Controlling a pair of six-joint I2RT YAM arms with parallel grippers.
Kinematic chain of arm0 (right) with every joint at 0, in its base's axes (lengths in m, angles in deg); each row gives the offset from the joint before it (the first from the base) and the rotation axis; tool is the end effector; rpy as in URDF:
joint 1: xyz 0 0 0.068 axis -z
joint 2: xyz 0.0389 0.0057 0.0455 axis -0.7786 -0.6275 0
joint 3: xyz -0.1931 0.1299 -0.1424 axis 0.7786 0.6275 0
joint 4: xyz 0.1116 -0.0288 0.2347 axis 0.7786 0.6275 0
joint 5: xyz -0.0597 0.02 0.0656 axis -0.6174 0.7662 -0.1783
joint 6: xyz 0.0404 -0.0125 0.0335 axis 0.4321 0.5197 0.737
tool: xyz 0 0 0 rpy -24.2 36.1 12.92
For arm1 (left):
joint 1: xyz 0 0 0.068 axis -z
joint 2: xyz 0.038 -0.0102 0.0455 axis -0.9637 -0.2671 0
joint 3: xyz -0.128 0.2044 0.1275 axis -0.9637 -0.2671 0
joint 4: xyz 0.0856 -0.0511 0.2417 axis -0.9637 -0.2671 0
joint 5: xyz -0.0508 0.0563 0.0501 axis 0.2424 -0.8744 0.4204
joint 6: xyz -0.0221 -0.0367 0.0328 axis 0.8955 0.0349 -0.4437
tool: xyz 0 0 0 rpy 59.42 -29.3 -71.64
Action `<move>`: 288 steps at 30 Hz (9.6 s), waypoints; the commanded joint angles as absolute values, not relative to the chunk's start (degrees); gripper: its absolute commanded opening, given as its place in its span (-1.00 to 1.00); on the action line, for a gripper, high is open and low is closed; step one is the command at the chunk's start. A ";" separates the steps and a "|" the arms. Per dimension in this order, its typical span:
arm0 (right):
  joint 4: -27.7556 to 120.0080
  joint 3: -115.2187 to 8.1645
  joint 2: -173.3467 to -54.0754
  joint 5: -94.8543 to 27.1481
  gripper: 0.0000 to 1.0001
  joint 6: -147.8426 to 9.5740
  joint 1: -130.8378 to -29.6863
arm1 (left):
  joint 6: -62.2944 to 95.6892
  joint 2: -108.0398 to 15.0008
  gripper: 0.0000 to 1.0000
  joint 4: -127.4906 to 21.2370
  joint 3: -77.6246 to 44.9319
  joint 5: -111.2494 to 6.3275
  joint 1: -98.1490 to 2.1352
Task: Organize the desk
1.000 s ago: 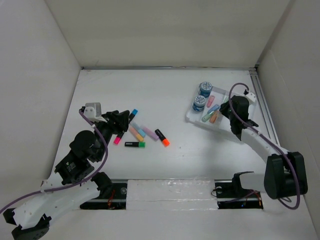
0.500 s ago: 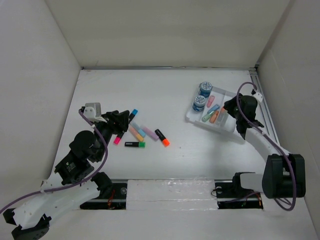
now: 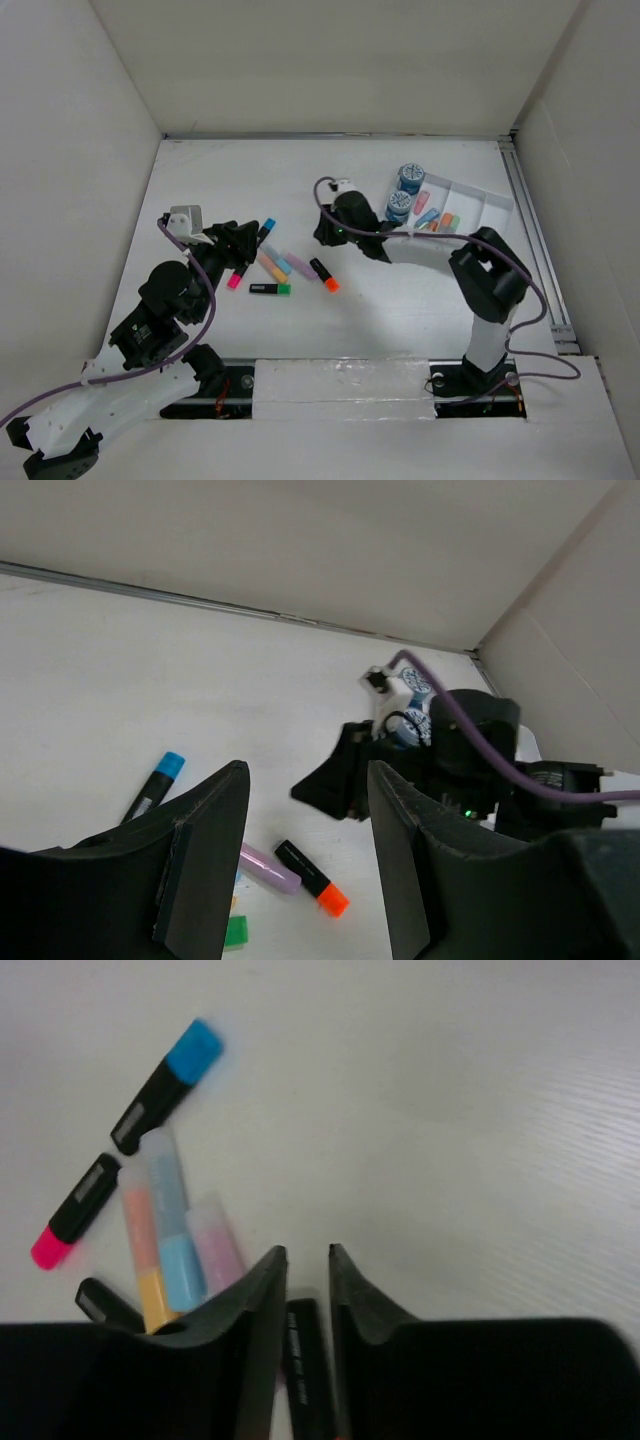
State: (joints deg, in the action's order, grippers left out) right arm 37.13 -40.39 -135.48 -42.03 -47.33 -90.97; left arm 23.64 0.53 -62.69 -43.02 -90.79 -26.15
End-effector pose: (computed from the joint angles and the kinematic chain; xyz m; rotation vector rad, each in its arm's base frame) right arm 0.3053 0.2542 0.2000 -0.2102 2.1985 0.6807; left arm 0.0847 -0.0684 0.3860 -0.0692 1.4497 -0.5932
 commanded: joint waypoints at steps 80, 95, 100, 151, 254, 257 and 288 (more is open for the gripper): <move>35.42 -15.16 -103.56 -46.24 -0.05 -37.72 -44.46 | 23.58 0.76 -0.07 -60.06 -42.90 -89.99 -26.25; 31.73 -23.14 -111.19 -35.69 -1.00 -43.42 -75.97 | 23.49 0.58 -0.07 -60.24 -42.90 -90.43 -26.25; 33.84 -34.04 -121.82 -44.12 -0.31 -47.12 -93.65 | 23.57 1.55 -0.06 -60.24 -42.99 -91.40 -26.25; 39.12 -34.56 -120.99 -70.23 -1.00 -39.66 -95.63 | 23.75 2.17 -0.07 -60.33 -43.08 -90.34 -26.25; 28.66 -12.61 -104.88 -38.25 0.32 -33.15 -42.26 | 24.10 -0.03 0.07 -60.77 -42.37 -88.58 -26.25; 27.43 -12.26 -102.16 -36.76 -0.06 -33.50 -44.96 | 24.10 -0.38 0.07 -60.77 -42.37 -88.85 -26.25; 53.88 -41.96 -142.85 -69.62 -0.83 -46.07 -108.00 | 24.28 0.06 0.06 -60.33 -42.55 -89.81 -26.25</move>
